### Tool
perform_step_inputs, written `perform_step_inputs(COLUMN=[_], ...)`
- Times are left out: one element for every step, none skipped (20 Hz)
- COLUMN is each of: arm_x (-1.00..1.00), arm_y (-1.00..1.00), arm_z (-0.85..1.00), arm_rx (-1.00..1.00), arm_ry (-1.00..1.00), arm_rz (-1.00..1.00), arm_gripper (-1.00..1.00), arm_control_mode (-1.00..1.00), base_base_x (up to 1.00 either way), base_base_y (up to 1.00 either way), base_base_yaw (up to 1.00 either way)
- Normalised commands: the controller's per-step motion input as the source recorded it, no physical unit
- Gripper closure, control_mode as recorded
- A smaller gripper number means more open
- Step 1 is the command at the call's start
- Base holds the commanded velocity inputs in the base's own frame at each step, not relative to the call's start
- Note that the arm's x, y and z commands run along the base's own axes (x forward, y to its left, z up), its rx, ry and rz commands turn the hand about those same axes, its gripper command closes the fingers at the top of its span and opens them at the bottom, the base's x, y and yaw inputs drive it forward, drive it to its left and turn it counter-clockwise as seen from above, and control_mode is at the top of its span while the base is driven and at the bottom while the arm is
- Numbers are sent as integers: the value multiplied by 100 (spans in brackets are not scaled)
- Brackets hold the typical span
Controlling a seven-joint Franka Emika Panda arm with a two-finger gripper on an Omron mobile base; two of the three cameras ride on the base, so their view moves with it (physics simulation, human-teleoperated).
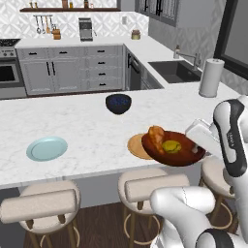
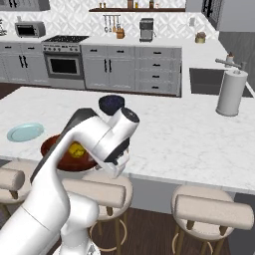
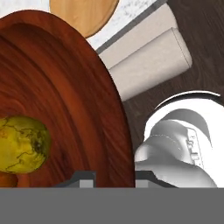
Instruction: Pick the chicken drumstick and lemon from their plates and place them in the bowl. Then put the bowl in the fridge.
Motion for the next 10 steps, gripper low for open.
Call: perform_step_inputs(arm_x=[-73,-44,-15,-4,-11,-22,0,0,0,0], arm_y=[-6,-20,-20,-23,-29,-21,0,0,0,0], arm_z=[0,0,0,0,0,0,0,0,0,0], arm_rx=[-12,-8,-6,0,0,0,0,0,0,0], arm_ry=[8,6,3,0,0,0,0,0,0,0], arm_rz=[0,0,0,0,0,0,0,0,0,0], arm_gripper=[100,100,100,100,100,100,100,100,100,100], arm_control_mode=[-100,-100,-100,-100,-100,-100,-100,-100,-100,100], base_base_x=[0,0,0,0,0,0,0,0,0,0], base_base_y=[0,0,0,0,0,0,0,0,0,0], base_base_yaw=[0,0,0,0,0,0,0,0,0,0])
